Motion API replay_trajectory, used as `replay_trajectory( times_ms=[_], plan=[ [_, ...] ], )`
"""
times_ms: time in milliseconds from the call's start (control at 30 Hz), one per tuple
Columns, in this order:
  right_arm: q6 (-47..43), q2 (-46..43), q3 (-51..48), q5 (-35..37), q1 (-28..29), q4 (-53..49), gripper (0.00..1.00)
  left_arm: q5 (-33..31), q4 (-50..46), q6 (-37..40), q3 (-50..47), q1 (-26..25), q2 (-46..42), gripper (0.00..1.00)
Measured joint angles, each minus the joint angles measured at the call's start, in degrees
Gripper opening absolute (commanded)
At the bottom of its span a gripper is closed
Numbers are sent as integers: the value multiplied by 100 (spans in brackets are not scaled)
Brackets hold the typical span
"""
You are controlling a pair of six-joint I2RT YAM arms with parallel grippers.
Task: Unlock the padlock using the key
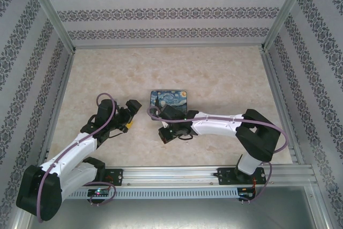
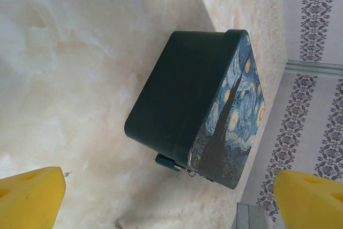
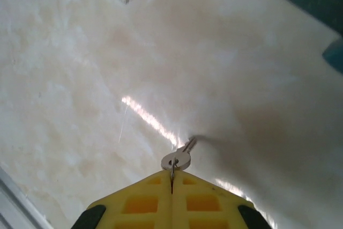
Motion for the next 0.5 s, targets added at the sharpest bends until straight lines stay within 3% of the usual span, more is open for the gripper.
replay_trajectory(
  times_ms=[200, 467, 500],
  plan=[
    [146, -710, -192, 70, 160, -173, 0, 17, 129, 0, 0, 0, 68, 100],
    [260, 553, -140, -144, 216, 334, 0, 15, 168, -2, 0, 0, 136, 100],
    [269, 555, -114, -162, 212, 396, 6, 17, 166, -2, 0, 0, 125, 100]
  ],
)
